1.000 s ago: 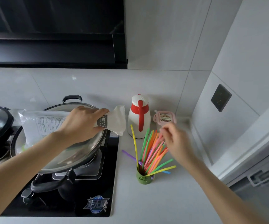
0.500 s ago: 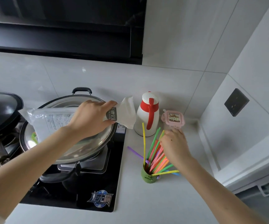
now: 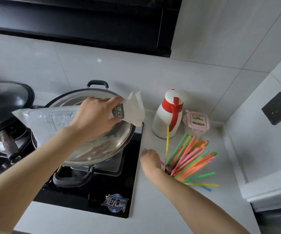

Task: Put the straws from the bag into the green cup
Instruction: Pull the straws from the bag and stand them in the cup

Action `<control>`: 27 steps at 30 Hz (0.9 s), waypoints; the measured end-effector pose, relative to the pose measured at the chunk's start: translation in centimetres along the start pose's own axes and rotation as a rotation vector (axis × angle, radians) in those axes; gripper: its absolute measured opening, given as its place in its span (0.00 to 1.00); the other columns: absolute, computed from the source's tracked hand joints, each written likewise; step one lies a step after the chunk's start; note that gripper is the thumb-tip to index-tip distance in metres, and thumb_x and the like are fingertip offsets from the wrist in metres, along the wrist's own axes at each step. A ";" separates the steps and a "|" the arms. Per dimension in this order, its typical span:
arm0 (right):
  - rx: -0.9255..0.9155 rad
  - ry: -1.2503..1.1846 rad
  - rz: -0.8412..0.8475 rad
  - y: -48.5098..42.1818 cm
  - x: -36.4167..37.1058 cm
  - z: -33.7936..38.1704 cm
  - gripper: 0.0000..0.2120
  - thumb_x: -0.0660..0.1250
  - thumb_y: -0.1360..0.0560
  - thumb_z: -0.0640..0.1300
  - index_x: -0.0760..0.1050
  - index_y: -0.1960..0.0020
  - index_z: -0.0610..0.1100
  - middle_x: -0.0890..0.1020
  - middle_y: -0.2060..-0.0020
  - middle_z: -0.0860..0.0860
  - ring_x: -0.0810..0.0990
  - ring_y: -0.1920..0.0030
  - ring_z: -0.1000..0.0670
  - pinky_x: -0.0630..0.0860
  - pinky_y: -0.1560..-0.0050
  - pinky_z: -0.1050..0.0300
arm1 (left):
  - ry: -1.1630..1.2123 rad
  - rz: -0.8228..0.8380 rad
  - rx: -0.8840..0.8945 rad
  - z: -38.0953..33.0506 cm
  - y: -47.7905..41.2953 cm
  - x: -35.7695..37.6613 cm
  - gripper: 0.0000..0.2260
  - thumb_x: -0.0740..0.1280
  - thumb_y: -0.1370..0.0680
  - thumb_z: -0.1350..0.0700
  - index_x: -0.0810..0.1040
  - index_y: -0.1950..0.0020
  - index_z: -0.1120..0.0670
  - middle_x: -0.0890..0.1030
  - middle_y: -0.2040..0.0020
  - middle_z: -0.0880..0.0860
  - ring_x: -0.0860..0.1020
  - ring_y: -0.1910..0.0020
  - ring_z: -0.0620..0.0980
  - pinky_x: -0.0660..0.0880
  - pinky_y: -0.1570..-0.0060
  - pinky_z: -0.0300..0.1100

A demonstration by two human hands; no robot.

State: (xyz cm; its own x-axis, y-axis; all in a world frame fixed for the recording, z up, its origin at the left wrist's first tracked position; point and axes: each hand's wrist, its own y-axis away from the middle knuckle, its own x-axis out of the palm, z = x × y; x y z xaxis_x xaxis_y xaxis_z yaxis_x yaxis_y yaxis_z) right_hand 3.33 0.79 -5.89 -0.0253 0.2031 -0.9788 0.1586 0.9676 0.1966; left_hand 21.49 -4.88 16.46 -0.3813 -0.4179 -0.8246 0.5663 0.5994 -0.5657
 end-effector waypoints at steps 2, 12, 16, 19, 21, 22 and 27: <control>0.034 -0.077 0.059 -1.9 0.9 0.1 0.12 0.79 0.43 0.44 0.77 0.76 0.42 0.76 0.80 0.47 0.75 0.80 0.49 0.69 0.78 0.65 | 0.014 0.001 -0.013 0.7 0.3 0.3 0.22 0.77 0.35 0.52 0.78 0.45 0.58 0.83 0.66 0.54 0.79 0.72 0.58 0.64 0.69 0.40; 0.053 0.015 -0.042 -1.7 -3.0 0.3 0.08 0.58 0.23 0.32 0.73 0.46 0.33 0.80 0.50 0.40 0.82 0.50 0.42 0.77 0.55 0.52 | 0.037 0.033 -0.058 2.5 1.4 1.2 0.23 0.77 0.34 0.52 0.77 0.43 0.57 0.84 0.60 0.55 0.81 0.66 0.59 0.68 0.68 0.42; 0.027 -0.329 -0.214 1.5 -6.3 0.2 0.08 0.57 0.22 0.34 0.70 0.44 0.36 0.81 0.53 0.42 0.81 0.52 0.41 0.72 0.59 0.52 | -0.001 0.005 -0.064 2.1 1.0 1.1 0.23 0.79 0.37 0.54 0.79 0.46 0.59 0.82 0.68 0.56 0.78 0.74 0.59 0.62 0.70 0.38; 0.014 -0.577 -0.381 4.9 -7.0 -0.8 0.04 0.59 0.25 0.32 0.72 0.56 0.36 0.79 0.66 0.41 0.79 0.62 0.39 0.65 0.67 0.53 | -0.001 0.009 -0.062 1.9 0.6 1.2 0.23 0.79 0.36 0.53 0.78 0.45 0.59 0.81 0.70 0.57 0.78 0.75 0.59 0.61 0.70 0.38; -0.017 -0.602 -0.308 5.4 -6.4 -1.7 0.07 0.56 0.28 0.29 0.71 0.56 0.38 0.78 0.65 0.42 0.77 0.62 0.41 0.70 0.63 0.49 | 0.009 0.012 -0.074 1.5 0.6 1.4 0.24 0.78 0.36 0.52 0.78 0.44 0.58 0.81 0.70 0.58 0.78 0.75 0.60 0.61 0.70 0.39; -0.043 -0.565 -0.285 5.2 -6.0 -2.1 0.09 0.56 0.29 0.28 0.71 0.55 0.38 0.78 0.64 0.41 0.77 0.61 0.41 0.71 0.61 0.48 | 0.016 0.017 -0.078 1.2 0.6 1.5 0.24 0.78 0.35 0.52 0.77 0.43 0.58 0.82 0.68 0.58 0.78 0.74 0.60 0.61 0.70 0.39; -0.218 -0.395 -0.287 3.1 -4.2 -4.2 0.06 0.63 0.31 0.28 0.75 0.57 0.34 0.80 0.65 0.39 0.80 0.64 0.37 0.75 0.68 0.49 | 0.031 0.014 -0.035 -0.1 0.5 2.4 0.23 0.77 0.35 0.53 0.78 0.43 0.57 0.83 0.66 0.57 0.79 0.72 0.60 0.63 0.69 0.40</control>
State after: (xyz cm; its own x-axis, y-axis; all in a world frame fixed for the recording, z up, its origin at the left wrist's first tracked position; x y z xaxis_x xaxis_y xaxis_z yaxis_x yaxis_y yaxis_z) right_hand -0.23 3.56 -0.97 0.3425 -0.1058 -0.9335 -0.0100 0.9932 -0.1162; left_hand 20.82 -5.52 14.18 -0.3963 -0.3885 -0.8319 0.5457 0.6290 -0.5537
